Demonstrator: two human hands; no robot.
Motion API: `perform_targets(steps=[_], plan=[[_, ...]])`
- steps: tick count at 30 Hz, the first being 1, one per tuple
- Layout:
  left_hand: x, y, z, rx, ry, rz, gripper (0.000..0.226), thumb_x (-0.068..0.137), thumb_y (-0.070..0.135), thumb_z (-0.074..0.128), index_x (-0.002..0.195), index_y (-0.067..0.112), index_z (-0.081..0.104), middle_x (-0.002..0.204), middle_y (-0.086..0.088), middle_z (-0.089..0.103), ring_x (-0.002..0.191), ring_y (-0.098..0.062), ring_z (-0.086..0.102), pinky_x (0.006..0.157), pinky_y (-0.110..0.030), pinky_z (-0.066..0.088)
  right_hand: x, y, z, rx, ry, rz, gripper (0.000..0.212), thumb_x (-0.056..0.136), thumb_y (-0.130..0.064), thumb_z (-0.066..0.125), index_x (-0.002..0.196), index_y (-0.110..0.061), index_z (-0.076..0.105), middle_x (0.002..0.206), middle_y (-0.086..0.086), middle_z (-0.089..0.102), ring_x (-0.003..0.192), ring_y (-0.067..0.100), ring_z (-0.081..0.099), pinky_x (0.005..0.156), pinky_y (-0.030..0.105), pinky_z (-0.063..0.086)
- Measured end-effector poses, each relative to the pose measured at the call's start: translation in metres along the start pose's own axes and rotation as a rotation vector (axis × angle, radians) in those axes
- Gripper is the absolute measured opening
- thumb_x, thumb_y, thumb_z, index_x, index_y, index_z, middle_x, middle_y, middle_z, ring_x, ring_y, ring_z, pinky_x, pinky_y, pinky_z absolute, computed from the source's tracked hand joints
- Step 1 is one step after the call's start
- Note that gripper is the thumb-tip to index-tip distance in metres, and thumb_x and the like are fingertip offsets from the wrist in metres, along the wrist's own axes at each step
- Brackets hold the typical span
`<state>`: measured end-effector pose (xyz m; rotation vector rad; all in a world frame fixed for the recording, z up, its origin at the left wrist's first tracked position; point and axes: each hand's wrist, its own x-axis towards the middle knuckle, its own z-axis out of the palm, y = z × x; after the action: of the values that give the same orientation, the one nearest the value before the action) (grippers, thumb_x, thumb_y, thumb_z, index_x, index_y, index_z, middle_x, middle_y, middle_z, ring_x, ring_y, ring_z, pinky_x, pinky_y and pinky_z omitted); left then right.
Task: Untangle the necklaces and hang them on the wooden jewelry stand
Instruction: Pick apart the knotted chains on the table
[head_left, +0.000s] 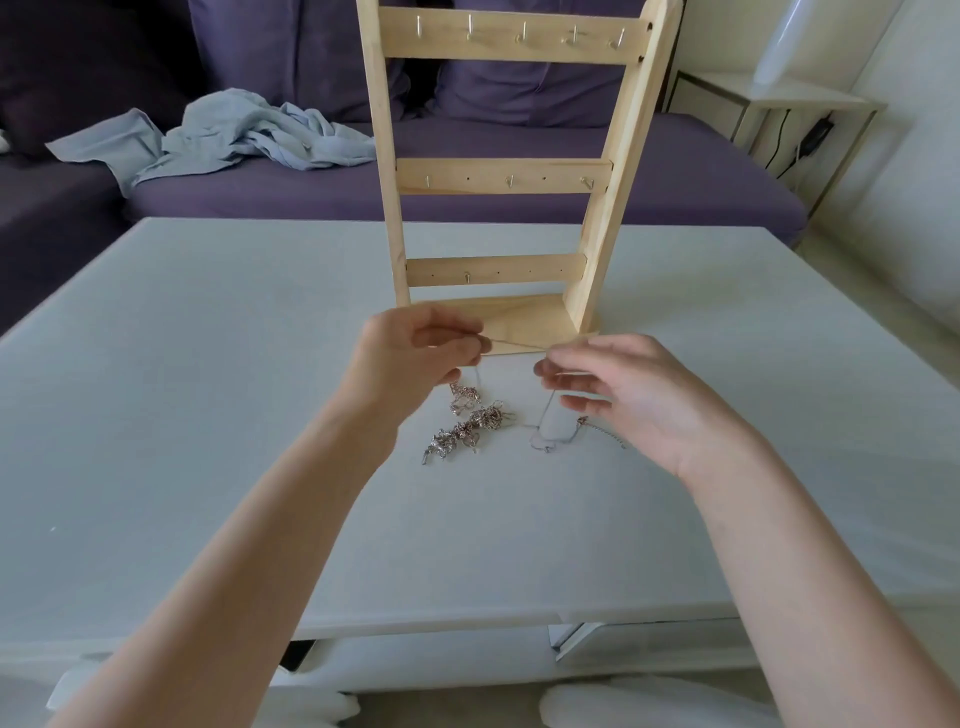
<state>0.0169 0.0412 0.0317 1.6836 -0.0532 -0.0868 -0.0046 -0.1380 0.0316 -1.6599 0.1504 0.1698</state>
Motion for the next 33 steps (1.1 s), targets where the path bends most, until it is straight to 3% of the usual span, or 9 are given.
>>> perform_targets(steps=[5, 9, 13, 19, 21, 24, 27, 31, 33], plan=[[0.008, -0.007, -0.011, 0.185, 0.155, 0.094, 0.026, 0.085, -0.004, 0.058, 0.075, 0.02, 0.063, 0.07, 0.007, 0.066, 0.054, 0.007, 0.056, 0.056, -0.009, 0.045, -0.001, -0.006, -0.005, 0.317, 0.031, -0.016, 0.025, 0.092, -0.013, 0.052, 0.069, -0.013, 0.059, 0.059, -0.002, 0.058, 0.064, 0.013, 0.062, 0.078, 0.03, 0.043], [0.013, -0.018, -0.02, 0.305, 0.206, 0.091, 0.029, 0.084, -0.002, 0.059, 0.072, 0.024, 0.063, 0.072, 0.007, 0.066, 0.064, -0.005, 0.059, 0.069, -0.026, 0.049, -0.001, -0.01, -0.01, 0.467, 0.086, -0.102, 0.022, 0.092, -0.013, 0.053, 0.072, -0.01, 0.062, 0.05, -0.006, 0.035, 0.051, 0.011, 0.043, 0.07, 0.027, 0.039], [0.016, -0.029, -0.024, 0.353, 0.183, 0.043, 0.029, 0.082, 0.0, 0.061, 0.07, 0.026, 0.064, 0.073, 0.004, 0.068, 0.069, -0.012, 0.06, 0.078, -0.035, 0.05, -0.006, -0.015, -0.01, 0.399, -0.038, -0.24, 0.017, 0.091, -0.013, 0.053, 0.091, -0.01, 0.07, 0.052, -0.005, 0.027, 0.048, 0.011, 0.024, 0.053, 0.022, 0.025], [0.011, -0.017, -0.006, 0.45, -0.049, 0.112, 0.017, 0.09, 0.006, 0.055, 0.09, 0.02, 0.064, 0.087, 0.01, 0.066, 0.076, 0.002, 0.06, 0.066, -0.005, 0.042, -0.007, -0.013, 0.006, -0.06, -0.09, -0.244, 0.016, 0.092, -0.011, 0.056, 0.093, -0.008, 0.072, 0.048, -0.009, 0.025, 0.043, 0.007, 0.02, 0.04, 0.016, 0.016], [0.004, -0.006, 0.001, 0.263, -0.145, 0.185, 0.017, 0.095, 0.01, 0.051, 0.104, 0.014, 0.065, 0.095, 0.008, 0.068, 0.081, 0.009, 0.06, 0.072, -0.006, 0.042, -0.006, -0.012, 0.011, -0.129, -0.111, -0.223, 0.015, 0.091, -0.014, 0.059, 0.095, -0.01, 0.073, 0.046, -0.011, 0.028, 0.044, 0.007, 0.022, 0.04, 0.015, 0.018], [0.0, 0.002, 0.006, 0.064, -0.344, 0.14, 0.025, 0.094, 0.025, 0.052, 0.112, 0.013, 0.064, 0.098, -0.001, 0.068, 0.087, -0.009, 0.061, 0.081, -0.017, 0.047, -0.006, -0.011, 0.016, -0.181, -0.136, -0.213, 0.013, 0.089, -0.016, 0.061, 0.093, -0.013, 0.073, 0.051, -0.008, 0.035, 0.045, 0.008, 0.025, 0.04, 0.015, 0.019], [0.0, 0.004, 0.008, 0.228, -0.362, 0.027, 0.021, 0.095, 0.029, 0.053, 0.1, 0.014, 0.068, 0.073, 0.004, 0.05, 0.068, -0.013, 0.045, 0.067, -0.023, 0.042, -0.005, -0.011, 0.015, -0.164, -0.114, -0.185, 0.014, 0.089, -0.007, 0.059, 0.099, -0.008, 0.069, 0.057, -0.001, 0.038, 0.042, 0.008, 0.025, 0.04, 0.015, 0.019], [0.008, -0.002, -0.004, 0.413, -0.184, -0.101, 0.022, 0.09, 0.033, 0.058, 0.075, 0.026, 0.073, 0.096, -0.006, 0.06, 0.09, -0.021, 0.05, 0.079, -0.03, 0.037, -0.004, -0.01, 0.009, -0.047, -0.045, -0.116, 0.013, 0.09, -0.008, 0.056, 0.1, -0.006, 0.064, 0.054, -0.006, 0.044, 0.039, 0.007, 0.028, 0.039, 0.017, 0.018], [0.01, -0.002, -0.011, 0.365, -0.116, -0.066, 0.03, 0.09, 0.03, 0.058, 0.064, 0.026, 0.072, 0.095, -0.006, 0.058, 0.086, -0.016, 0.044, 0.077, -0.03, 0.033, -0.003, -0.01, 0.005, -0.005, -0.025, -0.098, 0.012, 0.092, -0.011, 0.055, 0.096, -0.007, 0.065, 0.056, -0.005, 0.046, 0.039, 0.007, 0.03, 0.039, 0.018, 0.018]])
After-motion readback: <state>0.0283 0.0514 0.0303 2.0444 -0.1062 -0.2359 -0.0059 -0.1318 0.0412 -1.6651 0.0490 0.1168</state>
